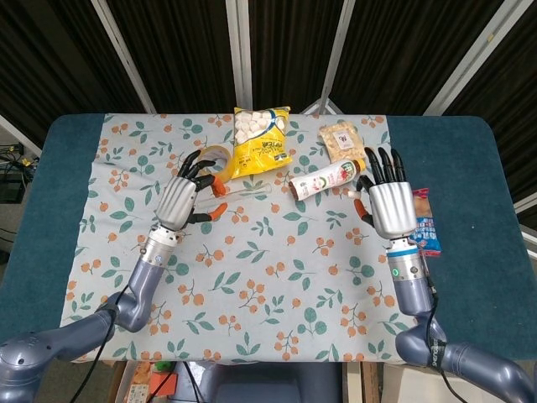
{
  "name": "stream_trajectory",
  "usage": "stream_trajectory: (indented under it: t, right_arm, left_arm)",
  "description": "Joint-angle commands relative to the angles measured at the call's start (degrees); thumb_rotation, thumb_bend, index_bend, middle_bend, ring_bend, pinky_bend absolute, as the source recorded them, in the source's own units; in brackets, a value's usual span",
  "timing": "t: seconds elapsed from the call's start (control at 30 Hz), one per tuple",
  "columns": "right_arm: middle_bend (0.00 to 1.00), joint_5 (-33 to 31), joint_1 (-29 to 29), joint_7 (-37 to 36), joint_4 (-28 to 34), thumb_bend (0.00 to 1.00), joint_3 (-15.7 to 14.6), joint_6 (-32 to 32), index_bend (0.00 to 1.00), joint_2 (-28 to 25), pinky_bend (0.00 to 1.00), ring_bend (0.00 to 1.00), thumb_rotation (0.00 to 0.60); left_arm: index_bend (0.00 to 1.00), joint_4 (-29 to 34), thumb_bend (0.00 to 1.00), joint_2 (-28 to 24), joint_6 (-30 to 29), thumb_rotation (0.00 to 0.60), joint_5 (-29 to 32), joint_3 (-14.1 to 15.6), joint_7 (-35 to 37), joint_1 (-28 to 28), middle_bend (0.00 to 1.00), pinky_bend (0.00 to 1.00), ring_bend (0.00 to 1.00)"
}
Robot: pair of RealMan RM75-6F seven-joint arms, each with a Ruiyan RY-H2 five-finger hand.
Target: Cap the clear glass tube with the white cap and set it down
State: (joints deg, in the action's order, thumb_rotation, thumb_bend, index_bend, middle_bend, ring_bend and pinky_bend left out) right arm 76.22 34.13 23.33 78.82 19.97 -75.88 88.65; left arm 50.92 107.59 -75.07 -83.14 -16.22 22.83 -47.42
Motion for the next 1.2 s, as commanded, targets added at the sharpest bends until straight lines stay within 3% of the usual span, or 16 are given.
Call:
stream_trajectory:
  t: [0.03, 0.53, 0.83, 1.2]
  right_arm:
    - [0.12, 2.1, 1.1, -0.5, -1.7, 0.39, -0.3, -1.0, 0.61, 0.2, 0.01, 0.0, 0.6]
    - [0.12, 8.8, 6.8, -1.0, -7.0, 0.4, 0.1, -2.1, 0.61, -0.1, 0.01, 0.0, 0.6]
    - [0.12, 15.8, 8.2, -1.1, -12.0, 0.4, -2.9, -5.8, 0.61, 0.0, 0.01, 0.0, 0.6]
    - [0.12, 17.4, 8.2, -2.3, -14.7, 0.4, -4.9, -7.4, 0.61, 1.7, 0.01, 0.0, 0.6]
  left_arm:
    - [0.71, -0.6, 0.67, 0.9, 0.9, 0.6, 0.6, -0.5, -0.4, -0.7, 0.76, 0.0, 0.22]
    - [0.71, 2.4, 0.67, -1.7, 4.2, 0.6, 0.2, 0.6, -4.4, -2.1, 0.76, 0.01, 0.22]
    - [0.71, 7.1, 0.67, -2.9, 6.3, 0.6, 2.9, -0.5, -8.4, -1.9, 0.76, 0.01, 0.22]
    - [0.71, 10.1, 0.67, -3.1, 6.5, 0.6, 5.0, -1.7, -11.5, -1.7, 0.76, 0.01, 0.22]
